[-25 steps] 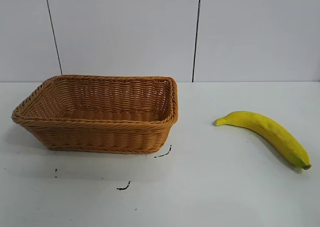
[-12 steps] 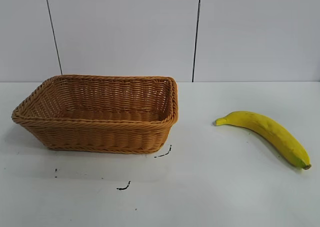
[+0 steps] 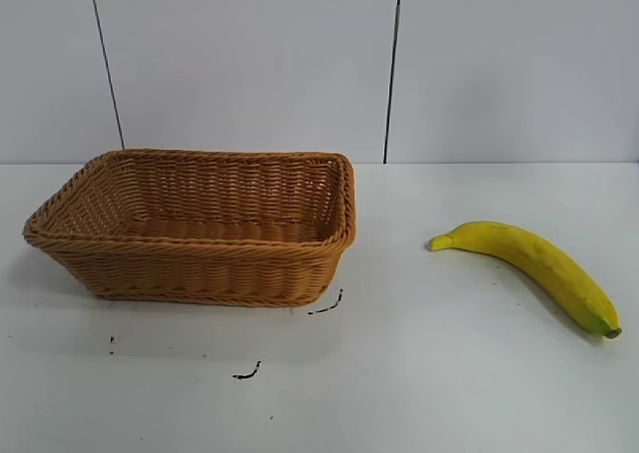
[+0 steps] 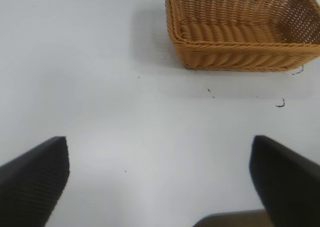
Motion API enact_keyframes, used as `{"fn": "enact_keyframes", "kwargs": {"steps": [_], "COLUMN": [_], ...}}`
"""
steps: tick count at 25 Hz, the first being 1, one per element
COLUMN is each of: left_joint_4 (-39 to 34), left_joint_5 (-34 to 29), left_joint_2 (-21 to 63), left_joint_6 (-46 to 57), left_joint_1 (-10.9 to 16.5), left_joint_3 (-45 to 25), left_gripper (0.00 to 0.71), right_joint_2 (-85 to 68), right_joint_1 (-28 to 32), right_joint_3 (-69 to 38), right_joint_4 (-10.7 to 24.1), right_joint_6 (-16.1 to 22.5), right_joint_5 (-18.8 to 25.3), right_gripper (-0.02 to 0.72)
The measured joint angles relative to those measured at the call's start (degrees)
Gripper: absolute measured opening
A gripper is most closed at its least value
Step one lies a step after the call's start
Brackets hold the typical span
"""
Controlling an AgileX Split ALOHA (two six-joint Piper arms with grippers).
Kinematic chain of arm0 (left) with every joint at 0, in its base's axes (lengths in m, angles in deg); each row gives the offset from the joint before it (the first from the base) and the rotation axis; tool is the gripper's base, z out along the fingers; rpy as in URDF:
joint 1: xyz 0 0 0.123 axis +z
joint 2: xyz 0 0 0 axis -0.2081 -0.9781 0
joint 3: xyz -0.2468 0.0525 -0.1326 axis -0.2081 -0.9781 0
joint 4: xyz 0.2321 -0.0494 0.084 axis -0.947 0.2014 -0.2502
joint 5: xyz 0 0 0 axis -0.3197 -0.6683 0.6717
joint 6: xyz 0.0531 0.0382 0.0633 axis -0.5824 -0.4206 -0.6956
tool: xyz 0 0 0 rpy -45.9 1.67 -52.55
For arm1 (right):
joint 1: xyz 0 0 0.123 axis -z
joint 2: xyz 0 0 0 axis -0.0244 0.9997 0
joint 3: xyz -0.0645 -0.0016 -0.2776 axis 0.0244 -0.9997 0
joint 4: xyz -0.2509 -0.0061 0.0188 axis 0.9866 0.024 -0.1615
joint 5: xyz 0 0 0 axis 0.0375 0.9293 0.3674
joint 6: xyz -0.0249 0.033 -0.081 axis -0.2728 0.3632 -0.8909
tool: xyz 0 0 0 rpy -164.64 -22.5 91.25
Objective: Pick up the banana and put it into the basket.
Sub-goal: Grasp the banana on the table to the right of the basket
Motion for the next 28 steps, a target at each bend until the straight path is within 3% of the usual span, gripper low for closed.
{"fn": "enact_keyframes", "kwargs": {"steps": [9,15,19,28], "left_joint_4": [0.00,0.00,0.00,0.00], "left_joint_5": [0.00,0.00,0.00,0.00], "left_joint_2": [0.00,0.00,0.00,0.00], "left_joint_6": [0.00,0.00,0.00,0.00], "left_joint_1": [0.00,0.00,0.00,0.00], "left_joint_3": [0.00,0.00,0.00,0.00], "left_gripper": [0.695,0.695,0.695,0.695], "right_joint_2": [17.58,21.75,21.82,23.55], "right_joint_1": [0.00,-2.29,-5.55,-7.30], "right_joint_3": [11.02,12.94,12.94,12.88], "right_joint_4": [-0.52,-2.88,-2.97,-2.94], "right_joint_6": [-4.56,-12.51,-15.12,-15.95], "right_joint_5": [0.86,0.97,0.79,1.32], "right_gripper": [0.689,0.689,0.689,0.689]}}
